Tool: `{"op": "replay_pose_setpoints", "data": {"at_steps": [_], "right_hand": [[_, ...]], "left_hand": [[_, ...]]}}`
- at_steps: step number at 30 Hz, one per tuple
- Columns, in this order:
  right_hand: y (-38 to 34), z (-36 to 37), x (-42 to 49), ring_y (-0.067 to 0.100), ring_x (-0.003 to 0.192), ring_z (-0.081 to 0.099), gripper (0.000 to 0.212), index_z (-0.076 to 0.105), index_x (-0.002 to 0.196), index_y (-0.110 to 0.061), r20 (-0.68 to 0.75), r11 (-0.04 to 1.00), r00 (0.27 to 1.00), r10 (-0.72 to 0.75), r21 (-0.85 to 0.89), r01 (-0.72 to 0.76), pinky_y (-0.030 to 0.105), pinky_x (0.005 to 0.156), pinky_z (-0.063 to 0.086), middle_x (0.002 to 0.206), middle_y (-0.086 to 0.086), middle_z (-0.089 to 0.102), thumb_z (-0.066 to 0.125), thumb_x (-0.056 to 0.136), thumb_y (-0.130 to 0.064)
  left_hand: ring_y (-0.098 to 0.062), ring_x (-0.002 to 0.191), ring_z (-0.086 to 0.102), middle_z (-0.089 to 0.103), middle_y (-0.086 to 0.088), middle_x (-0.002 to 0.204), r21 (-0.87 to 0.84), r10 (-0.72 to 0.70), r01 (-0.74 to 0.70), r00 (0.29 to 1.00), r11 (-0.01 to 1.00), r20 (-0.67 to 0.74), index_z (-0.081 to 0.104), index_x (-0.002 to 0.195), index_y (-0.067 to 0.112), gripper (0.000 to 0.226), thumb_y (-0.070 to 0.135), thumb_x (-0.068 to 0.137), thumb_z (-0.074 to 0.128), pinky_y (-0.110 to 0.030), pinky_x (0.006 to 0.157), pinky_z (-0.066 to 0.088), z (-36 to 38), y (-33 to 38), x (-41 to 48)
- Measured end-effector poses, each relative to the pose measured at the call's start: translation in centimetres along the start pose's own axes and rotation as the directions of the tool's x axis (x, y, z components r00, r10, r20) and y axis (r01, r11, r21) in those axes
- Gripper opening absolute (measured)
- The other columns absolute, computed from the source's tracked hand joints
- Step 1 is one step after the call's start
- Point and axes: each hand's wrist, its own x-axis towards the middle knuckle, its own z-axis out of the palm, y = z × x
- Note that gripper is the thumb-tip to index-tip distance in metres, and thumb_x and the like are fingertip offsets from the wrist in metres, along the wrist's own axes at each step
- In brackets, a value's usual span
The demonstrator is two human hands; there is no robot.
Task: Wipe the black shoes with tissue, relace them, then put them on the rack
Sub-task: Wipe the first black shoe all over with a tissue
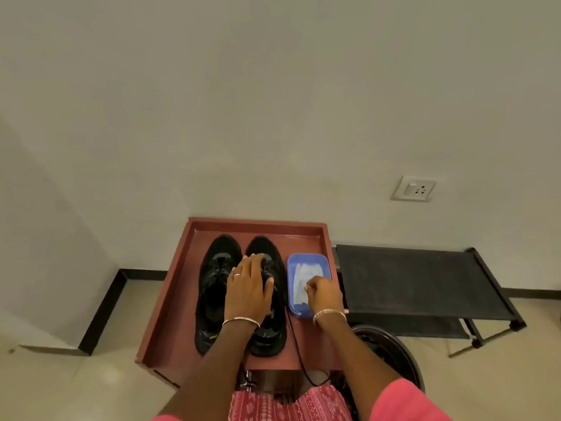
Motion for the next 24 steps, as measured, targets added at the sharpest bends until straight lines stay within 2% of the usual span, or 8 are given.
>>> {"op": "replay_pose_setpoints", "data": {"at_steps": [3,6,9,16,18,20,22,24], "right_hand": [[-0.2,1.6,2.2,0.034,0.112,0.063,0.027,0.069,0.119,-0.005,0.071,0.999,0.997,0.043,0.005,-0.044,0.036,0.094,0.048,0.119,0.015,0.069,0.06,0.097,-0.018],[-0.2,3.0,3.4,0.032,0.116,0.061,0.037,0.063,0.128,-0.007,0.108,0.994,0.991,0.078,-0.078,-0.07,0.036,0.096,0.048,0.127,0.014,0.064,0.064,0.096,-0.027],[0.2,4.2,4.1,0.032,0.111,0.061,0.032,0.067,0.122,-0.008,0.093,0.982,0.992,0.081,-0.18,-0.063,0.036,0.092,0.05,0.124,0.014,0.063,0.063,0.095,-0.025],[1.1,5.3,5.3,0.03,0.09,0.07,0.022,0.077,0.102,-0.005,0.005,0.978,0.994,0.107,-0.18,-0.104,0.032,0.078,0.054,0.1,0.014,0.074,0.057,0.093,-0.006],[0.7,5.1,5.1,0.032,0.093,0.069,0.02,0.074,0.102,-0.001,-0.046,0.988,0.994,0.095,-0.12,-0.1,0.036,0.081,0.054,0.101,0.016,0.072,0.057,0.092,-0.002],[0.2,4.6,4.4,0.035,0.088,0.064,0.015,0.068,0.096,0.005,-0.146,0.994,0.984,0.098,0.057,-0.091,0.038,0.074,0.05,0.096,0.019,0.069,0.055,0.089,0.005],[-0.7,3.7,3.1,0.031,0.076,0.056,0.01,0.061,0.094,0.005,-0.214,0.955,0.96,0.18,0.272,-0.118,0.033,0.066,0.038,0.088,0.018,0.065,0.052,0.093,0.002],[-1.6,2.6,1.4,0.029,0.073,0.052,0.01,0.056,0.096,0.001,-0.244,0.895,0.939,0.242,0.431,-0.119,0.032,0.065,0.035,0.085,0.017,0.061,0.048,0.098,-0.003]], "left_hand": [[-0.029,0.14,0.043,0.053,-0.01,0.144,-0.006,0.012,-0.012,1.0,1.0,-0.02,0.047,0.141,0.014,0.051,0.03,0.094,0.06,-0.048,0.109,0.042,1.5,-1.0,0.6],[-0.028,0.14,0.044,0.052,-0.009,0.144,-0.016,0.004,-0.005,1.0,1.0,-0.028,0.047,0.141,0.015,0.051,0.03,0.094,0.06,-0.048,0.106,0.045,2.9,-1.7,0.5],[-0.028,0.14,0.043,0.051,-0.008,0.145,-0.043,-0.005,0.003,0.999,0.999,-0.051,0.046,0.141,0.015,0.05,0.03,0.095,0.059,-0.048,0.106,0.044,3.8,-2.2,0.5],[-0.026,0.138,0.045,0.05,-0.007,0.146,-0.138,-0.031,0.02,0.997,0.99,-0.074,0.046,0.14,0.015,0.047,0.029,0.096,0.058,-0.046,0.106,0.045,3.5,-2.1,0.2],[-0.025,0.134,0.049,0.05,-0.007,0.146,-0.199,-0.068,0.046,0.992,0.979,-0.109,0.047,0.139,0.013,0.047,0.026,0.096,0.059,-0.044,0.103,0.047,2.9,-2.0,-0.2],[-0.023,0.129,0.051,0.052,-0.007,0.142,-0.321,-0.174,0.115,0.971,0.94,-0.162,0.047,0.138,0.01,0.047,0.021,0.095,0.061,-0.039,0.102,0.048,2.2,-2.1,-0.6],[-0.021,0.121,0.054,0.055,-0.007,0.133,-0.451,-0.329,0.209,0.922,0.868,-0.205,0.05,0.133,0.009,0.042,0.016,0.093,0.062,-0.034,0.097,0.047,1.0,-2.0,-1.0],[-0.021,0.11,0.059,0.061,-0.007,0.121,-0.575,-0.489,0.298,0.847,0.762,-0.209,0.056,0.124,0.008,0.033,0.012,0.092,0.064,-0.031,0.09,0.048,-0.7,-1.8,-1.3]]}}
